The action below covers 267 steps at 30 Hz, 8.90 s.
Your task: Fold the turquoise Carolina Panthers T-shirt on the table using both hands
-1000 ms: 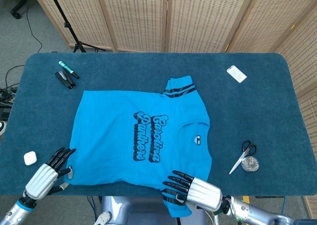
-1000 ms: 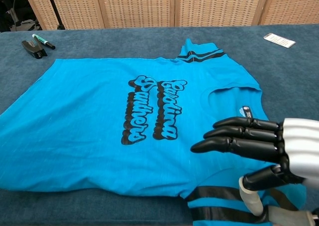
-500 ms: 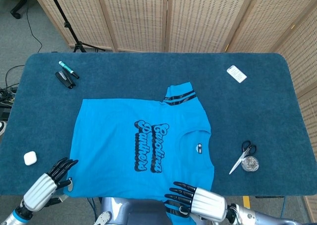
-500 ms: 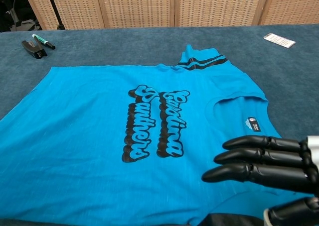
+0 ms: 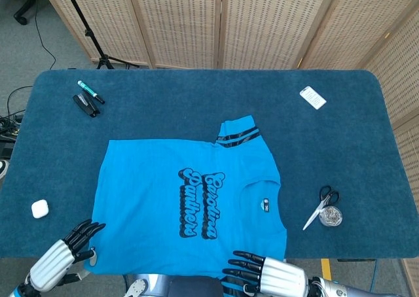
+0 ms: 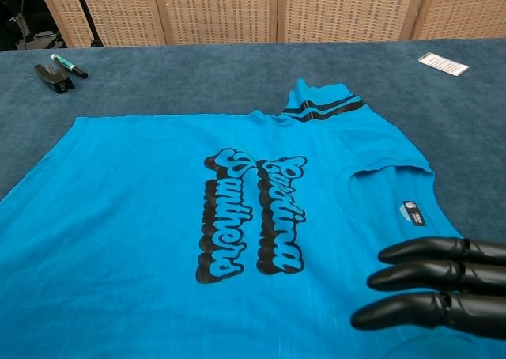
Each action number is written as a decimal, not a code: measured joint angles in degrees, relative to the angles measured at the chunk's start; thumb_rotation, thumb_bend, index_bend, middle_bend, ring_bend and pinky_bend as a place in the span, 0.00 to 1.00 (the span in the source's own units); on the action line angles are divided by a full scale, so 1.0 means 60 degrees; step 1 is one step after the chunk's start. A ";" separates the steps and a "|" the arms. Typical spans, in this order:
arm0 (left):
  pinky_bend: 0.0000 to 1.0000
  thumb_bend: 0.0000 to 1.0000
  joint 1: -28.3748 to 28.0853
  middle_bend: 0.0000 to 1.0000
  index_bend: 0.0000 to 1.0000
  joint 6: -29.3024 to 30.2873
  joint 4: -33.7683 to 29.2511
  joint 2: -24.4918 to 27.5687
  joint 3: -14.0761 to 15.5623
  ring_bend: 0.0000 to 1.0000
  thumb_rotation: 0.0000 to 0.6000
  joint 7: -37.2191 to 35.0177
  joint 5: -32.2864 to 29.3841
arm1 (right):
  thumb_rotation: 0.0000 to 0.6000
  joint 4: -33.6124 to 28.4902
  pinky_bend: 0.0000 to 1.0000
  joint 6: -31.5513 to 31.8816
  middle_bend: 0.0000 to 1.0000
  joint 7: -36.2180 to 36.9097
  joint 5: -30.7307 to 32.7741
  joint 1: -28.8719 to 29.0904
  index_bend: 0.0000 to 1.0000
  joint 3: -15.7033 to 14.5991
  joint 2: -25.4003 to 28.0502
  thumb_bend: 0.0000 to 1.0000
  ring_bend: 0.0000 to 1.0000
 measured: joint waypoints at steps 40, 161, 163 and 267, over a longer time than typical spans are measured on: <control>0.00 0.51 -0.1198 0.00 0.73 -0.1847 -0.2262 0.0683 -0.1662 0.00 1.00 0.0714 -0.1618 | 1.00 0.0033 0.06 -0.0631 0.09 0.2299 0.3253 0.0403 0.65 0.2033 0.0259 0.54 0.00; 0.00 0.41 -0.3568 0.00 0.00 -0.7578 -0.5896 0.2824 -0.4253 0.00 1.00 0.4393 -0.6940 | 1.00 0.5201 0.00 -0.6327 0.00 0.1202 1.1097 0.2868 0.00 0.7527 -0.2640 0.00 0.00; 0.00 0.41 -0.3408 0.00 0.00 -0.7487 -0.5844 0.2898 -0.4006 0.00 1.00 0.4119 -0.6586 | 1.00 0.4068 0.00 -0.5822 0.00 0.1027 1.0858 0.2315 0.00 0.7271 -0.2012 0.00 0.00; 0.00 0.46 -0.2498 0.00 0.51 -0.4538 0.4222 -0.2455 -0.1704 0.00 1.00 -0.1278 -0.2735 | 1.00 0.0315 0.00 -0.1359 0.00 0.2801 0.7726 -0.2794 0.00 0.4882 0.1436 0.00 0.00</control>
